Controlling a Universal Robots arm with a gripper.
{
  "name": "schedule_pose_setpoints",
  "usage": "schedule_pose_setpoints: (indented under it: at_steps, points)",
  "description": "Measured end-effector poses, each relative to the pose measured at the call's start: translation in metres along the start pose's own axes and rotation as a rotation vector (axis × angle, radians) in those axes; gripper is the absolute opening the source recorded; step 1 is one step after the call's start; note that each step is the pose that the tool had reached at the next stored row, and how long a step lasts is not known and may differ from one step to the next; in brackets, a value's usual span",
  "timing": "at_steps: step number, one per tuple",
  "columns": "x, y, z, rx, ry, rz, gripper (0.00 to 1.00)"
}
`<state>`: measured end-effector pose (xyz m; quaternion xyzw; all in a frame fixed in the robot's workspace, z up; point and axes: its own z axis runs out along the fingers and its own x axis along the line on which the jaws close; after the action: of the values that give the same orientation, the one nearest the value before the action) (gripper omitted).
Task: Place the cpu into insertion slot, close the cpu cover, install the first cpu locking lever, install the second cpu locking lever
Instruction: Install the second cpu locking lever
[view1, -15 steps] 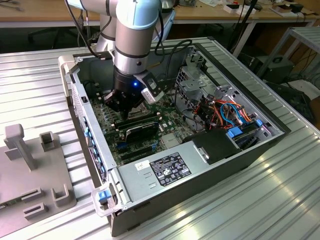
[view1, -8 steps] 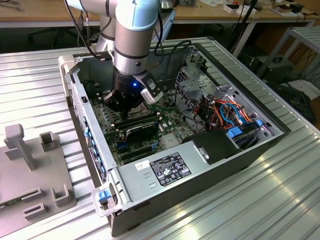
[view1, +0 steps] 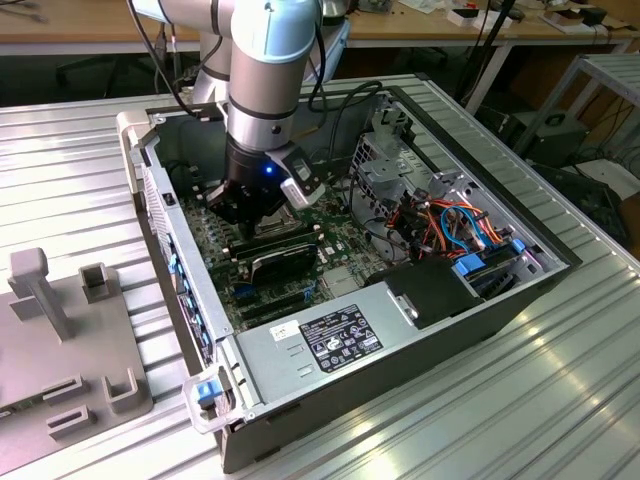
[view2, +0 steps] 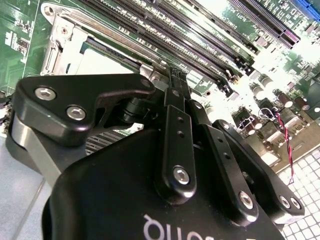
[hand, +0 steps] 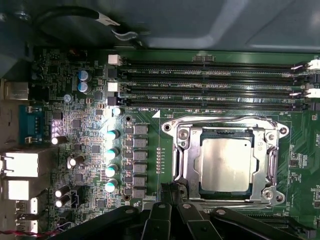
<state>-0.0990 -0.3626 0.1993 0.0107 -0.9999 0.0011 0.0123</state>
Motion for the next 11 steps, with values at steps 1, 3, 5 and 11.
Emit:
schedule_pose_setpoints:
  at_steps: [1,3,5,11]
  points:
    - [0.0002,-0.0002,-0.0002,-0.0002,0.0,0.0,0.11]
    - [0.0,0.0001,-0.0009,-0.0004,-0.0001,0.0,0.11]
    - [-0.0002,0.0006,-0.001,-0.0002,0.0,0.0,0.11]
    - [0.0029,0.0013,-0.0004,-0.009,-0.0028,0.0,0.11]
